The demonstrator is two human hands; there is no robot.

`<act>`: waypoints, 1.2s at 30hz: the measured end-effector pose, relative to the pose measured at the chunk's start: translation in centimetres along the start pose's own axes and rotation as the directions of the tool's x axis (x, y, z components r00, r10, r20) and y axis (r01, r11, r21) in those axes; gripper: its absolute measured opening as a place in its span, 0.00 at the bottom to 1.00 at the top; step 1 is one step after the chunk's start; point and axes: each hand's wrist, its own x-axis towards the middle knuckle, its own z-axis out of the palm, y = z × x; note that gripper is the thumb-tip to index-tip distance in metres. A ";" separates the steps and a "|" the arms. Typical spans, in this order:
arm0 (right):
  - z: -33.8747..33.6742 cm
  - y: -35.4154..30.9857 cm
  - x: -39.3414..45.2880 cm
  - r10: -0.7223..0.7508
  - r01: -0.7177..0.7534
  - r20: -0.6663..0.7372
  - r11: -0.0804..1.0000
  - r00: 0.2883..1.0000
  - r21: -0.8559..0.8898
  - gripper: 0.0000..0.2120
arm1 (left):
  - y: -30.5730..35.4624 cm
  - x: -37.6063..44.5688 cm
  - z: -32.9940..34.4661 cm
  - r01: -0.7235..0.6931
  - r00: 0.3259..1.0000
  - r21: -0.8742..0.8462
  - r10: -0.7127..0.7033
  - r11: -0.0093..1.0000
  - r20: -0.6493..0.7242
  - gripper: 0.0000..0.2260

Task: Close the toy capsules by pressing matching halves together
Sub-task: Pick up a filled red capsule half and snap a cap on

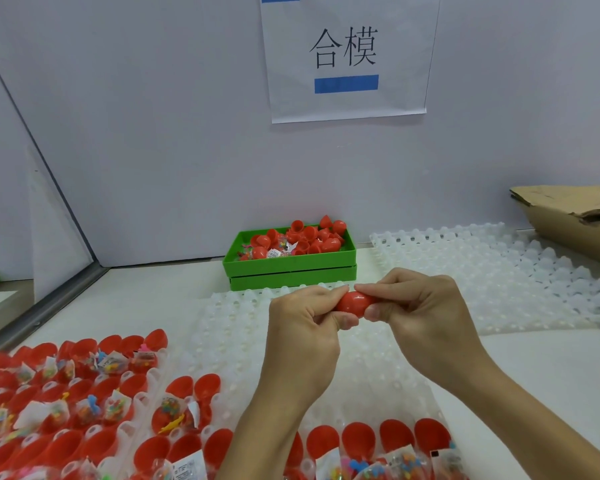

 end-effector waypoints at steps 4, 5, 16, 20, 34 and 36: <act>0.0 0.2 0.0 0.005 -0.005 0.018 1.000 1.000 -0.011 0.20 | 0.2 -0.2 0.2 -0.008 1.000 0.028 0.008 1.000 0.000 0.12; 0.1 0.1 -0.1 0.008 -0.007 0.017 1.000 1.000 -0.015 0.19 | 0.3 -0.2 0.3 -0.004 1.000 0.020 0.004 1.000 -0.015 0.12; 0.8 -0.4 -0.3 0.180 -0.201 0.198 0.975 0.964 0.093 0.10 | 0.7 -0.1 0.3 -0.091 0.995 0.195 0.097 0.977 -0.022 0.06; 0.6 0.2 -0.1 0.248 -0.296 0.192 0.911 0.950 0.288 0.11 | 0.7 0.1 0.1 0.070 0.997 0.004 -0.070 0.998 0.018 0.14; 2.0 1.0 -0.7 0.099 -0.174 0.165 0.829 0.981 0.531 0.11 | 0.9 -0.1 0.0 0.362 0.932 -0.508 -0.285 0.782 0.225 0.10; 2.0 1.1 -0.7 0.098 -0.169 0.161 0.834 0.982 0.525 0.12 | 1.0 -0.2 0.2 0.356 0.934 -0.495 -0.292 0.793 0.204 0.09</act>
